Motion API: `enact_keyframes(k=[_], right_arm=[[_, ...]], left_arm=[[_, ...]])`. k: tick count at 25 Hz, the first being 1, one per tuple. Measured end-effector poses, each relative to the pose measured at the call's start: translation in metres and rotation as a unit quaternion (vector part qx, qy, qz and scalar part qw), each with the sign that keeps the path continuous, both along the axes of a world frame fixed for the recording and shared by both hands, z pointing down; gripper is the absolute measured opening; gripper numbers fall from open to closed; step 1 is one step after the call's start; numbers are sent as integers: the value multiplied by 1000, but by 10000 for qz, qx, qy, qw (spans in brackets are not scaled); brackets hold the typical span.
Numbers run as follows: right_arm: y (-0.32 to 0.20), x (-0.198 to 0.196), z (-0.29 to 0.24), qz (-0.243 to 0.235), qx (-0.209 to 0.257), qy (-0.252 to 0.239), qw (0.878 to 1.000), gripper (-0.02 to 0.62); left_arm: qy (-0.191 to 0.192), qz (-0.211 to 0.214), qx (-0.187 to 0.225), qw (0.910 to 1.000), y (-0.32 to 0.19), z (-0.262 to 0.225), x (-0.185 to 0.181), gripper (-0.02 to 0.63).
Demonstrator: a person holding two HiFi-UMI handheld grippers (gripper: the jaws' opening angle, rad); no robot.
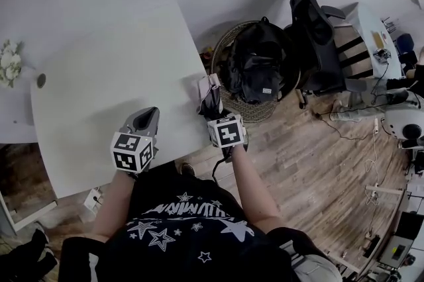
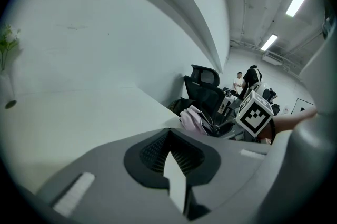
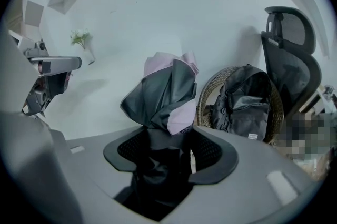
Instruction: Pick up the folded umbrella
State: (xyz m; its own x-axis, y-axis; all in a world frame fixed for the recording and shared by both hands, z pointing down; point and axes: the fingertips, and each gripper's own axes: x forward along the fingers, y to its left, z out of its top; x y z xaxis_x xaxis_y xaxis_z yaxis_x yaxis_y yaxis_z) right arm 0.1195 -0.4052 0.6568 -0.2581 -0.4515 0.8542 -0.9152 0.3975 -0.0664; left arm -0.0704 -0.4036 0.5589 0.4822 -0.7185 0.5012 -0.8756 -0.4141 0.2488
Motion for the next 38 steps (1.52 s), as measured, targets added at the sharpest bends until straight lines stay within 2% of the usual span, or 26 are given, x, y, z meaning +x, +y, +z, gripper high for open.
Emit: enact_keyframes(k=[4, 12, 22, 29, 34, 38], right_arm=[[-1, 6, 0, 94, 69, 100, 9999, 247], [0, 14, -4, 202, 154, 24, 9997, 241], [2, 27, -48, 311, 657, -284, 9969, 241], [21, 27, -76, 164, 973, -521, 9938, 241], [39, 19, -91, -22, 1070, -732, 9916, 242], [52, 5, -99, -244, 1138, -863, 9895, 242]], left_arm=[[5, -15, 1, 10000, 1, 1, 0, 3], [12, -129, 47, 9999, 4, -5, -3, 3], [-31, -312, 332, 9990, 22, -29, 3, 3], [-51, -634, 512, 9967, 57, -41, 3, 3], [-48, -1135, 613, 9916, 84, -53, -21, 3], [-123, -1315, 668, 9890, 106, -57, -34, 3]])
